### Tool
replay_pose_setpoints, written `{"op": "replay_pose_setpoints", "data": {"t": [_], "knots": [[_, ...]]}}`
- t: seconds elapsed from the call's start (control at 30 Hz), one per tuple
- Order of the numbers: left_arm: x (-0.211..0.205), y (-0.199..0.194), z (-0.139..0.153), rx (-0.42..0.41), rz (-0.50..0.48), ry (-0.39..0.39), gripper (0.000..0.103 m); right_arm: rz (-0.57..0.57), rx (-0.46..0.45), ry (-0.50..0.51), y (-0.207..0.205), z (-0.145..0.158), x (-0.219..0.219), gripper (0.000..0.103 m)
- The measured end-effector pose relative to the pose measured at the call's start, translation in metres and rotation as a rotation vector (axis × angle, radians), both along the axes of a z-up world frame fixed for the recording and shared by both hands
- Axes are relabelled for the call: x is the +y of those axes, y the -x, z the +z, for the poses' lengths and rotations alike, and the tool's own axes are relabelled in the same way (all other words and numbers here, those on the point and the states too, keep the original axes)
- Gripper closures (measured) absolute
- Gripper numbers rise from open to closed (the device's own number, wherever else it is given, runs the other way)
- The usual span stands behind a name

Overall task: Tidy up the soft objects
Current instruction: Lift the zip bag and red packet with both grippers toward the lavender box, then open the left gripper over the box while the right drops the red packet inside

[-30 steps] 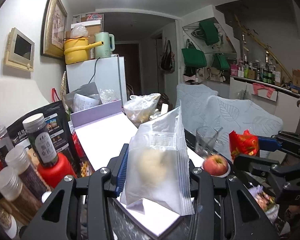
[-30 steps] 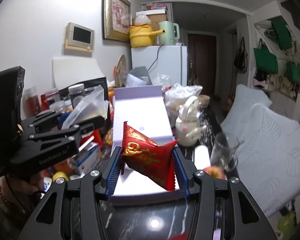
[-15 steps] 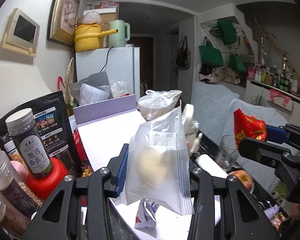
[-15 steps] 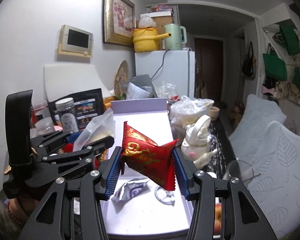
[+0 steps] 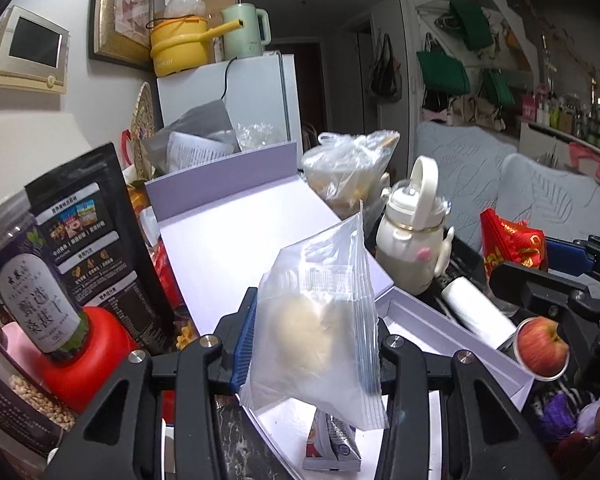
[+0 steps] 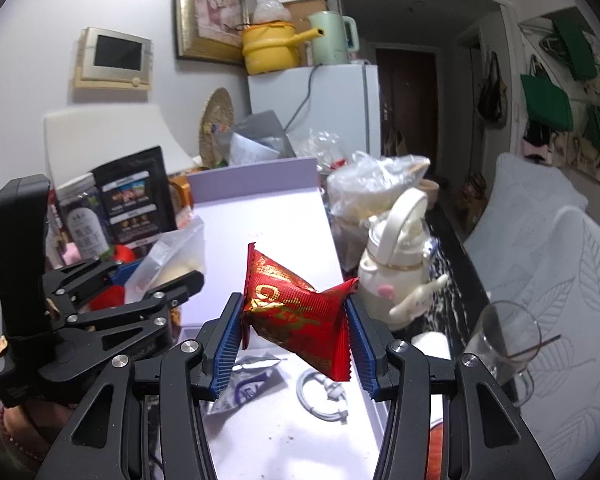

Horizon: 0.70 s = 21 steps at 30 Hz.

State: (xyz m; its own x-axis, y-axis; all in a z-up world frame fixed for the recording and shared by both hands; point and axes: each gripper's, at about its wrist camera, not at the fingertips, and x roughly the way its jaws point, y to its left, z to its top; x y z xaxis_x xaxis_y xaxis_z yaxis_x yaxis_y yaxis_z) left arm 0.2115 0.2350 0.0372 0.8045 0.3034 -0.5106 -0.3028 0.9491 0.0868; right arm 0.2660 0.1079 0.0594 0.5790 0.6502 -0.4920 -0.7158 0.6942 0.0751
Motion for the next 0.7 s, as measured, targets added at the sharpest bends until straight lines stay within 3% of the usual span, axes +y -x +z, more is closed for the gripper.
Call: {"op": "replay_pose_setpoints", "data": {"t": [0.7], "knots": [[0.005,-0.043,-0.068,0.226,0.001,-0.017,0.062,-0.059,0.134,0.124,-0.045,-0.056,0.006,0.054]]}}
